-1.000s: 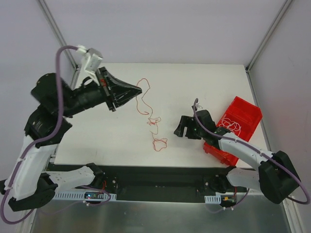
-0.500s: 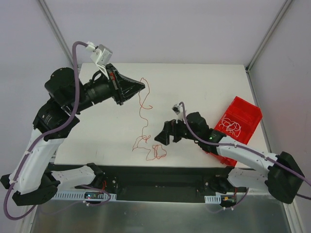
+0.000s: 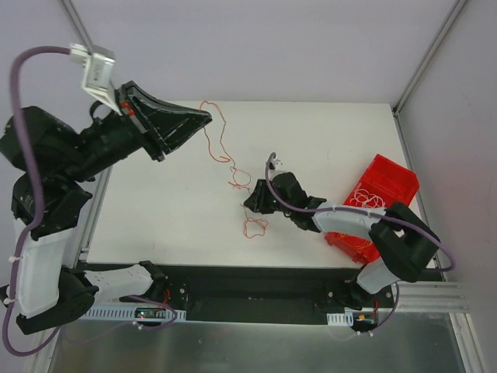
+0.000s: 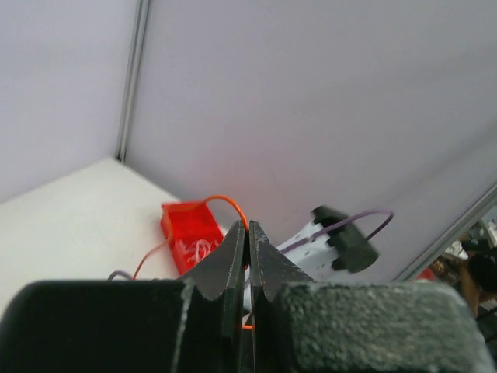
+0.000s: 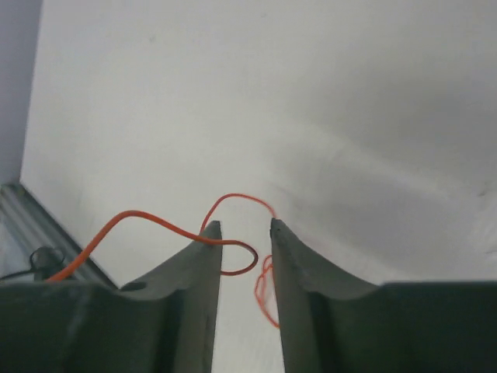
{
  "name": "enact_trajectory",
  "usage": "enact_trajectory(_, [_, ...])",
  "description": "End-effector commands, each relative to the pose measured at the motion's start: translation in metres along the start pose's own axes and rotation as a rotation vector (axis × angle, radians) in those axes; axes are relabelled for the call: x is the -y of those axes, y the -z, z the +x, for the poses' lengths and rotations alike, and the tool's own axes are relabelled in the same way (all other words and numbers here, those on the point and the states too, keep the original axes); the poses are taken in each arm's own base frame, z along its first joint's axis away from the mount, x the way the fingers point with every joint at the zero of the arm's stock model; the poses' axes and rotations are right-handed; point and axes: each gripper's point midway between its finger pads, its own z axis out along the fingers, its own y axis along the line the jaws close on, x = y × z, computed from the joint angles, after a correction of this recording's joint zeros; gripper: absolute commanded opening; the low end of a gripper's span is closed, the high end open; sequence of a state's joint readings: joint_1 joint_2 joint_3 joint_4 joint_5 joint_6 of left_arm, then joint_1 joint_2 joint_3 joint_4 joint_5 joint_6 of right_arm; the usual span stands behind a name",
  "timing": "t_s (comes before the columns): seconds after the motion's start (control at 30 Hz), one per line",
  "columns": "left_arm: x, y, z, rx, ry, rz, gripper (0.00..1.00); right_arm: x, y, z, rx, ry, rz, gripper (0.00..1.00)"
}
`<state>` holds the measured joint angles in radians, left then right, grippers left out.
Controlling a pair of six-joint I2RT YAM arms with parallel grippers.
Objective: Untangle the cables
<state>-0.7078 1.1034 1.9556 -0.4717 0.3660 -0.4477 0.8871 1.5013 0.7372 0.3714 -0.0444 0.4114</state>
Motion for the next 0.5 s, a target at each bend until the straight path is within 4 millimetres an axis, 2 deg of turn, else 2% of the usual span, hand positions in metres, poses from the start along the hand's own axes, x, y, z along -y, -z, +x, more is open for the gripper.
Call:
enact_trajectory(0.0, [0.045,0.015,-0.054,0.139,-0.042,0.125,0.0,0.036,-0.025,-0.039,0.063,-0.227,0.061,0.24])
enact_trajectory(0.07, [0.052,0.016,-0.069,0.178,-0.082,0.139,0.0,0.052,-0.028,-0.041,0.041,-0.291,0.065,0.12])
enact_trajectory(0.2, [0.051,0.015,-0.086,0.229,-0.142,0.118,0.0,0.091,-0.021,-0.041,0.041,-0.339,0.161,0.01])
enact_trajectory(0.27, [0.042,0.015,-0.089,0.248,-0.177,0.07,0.0,0.112,-0.015,-0.036,0.001,-0.357,0.223,0.01])
enact_trajectory(0.33, [0.021,0.013,-0.088,0.264,-0.195,-0.025,0.0,0.129,-0.006,-0.033,-0.026,-0.37,0.266,0.01])
enact_trajectory(0.4, [0.003,0.011,-0.079,0.253,-0.202,-0.098,0.0,0.124,-0.001,-0.033,-0.072,-0.318,0.226,0.07])
enact_trajectory(0.47, [-0.02,0.001,-0.056,0.196,-0.193,-0.156,0.0,0.117,0.009,-0.033,-0.137,-0.251,0.233,0.14])
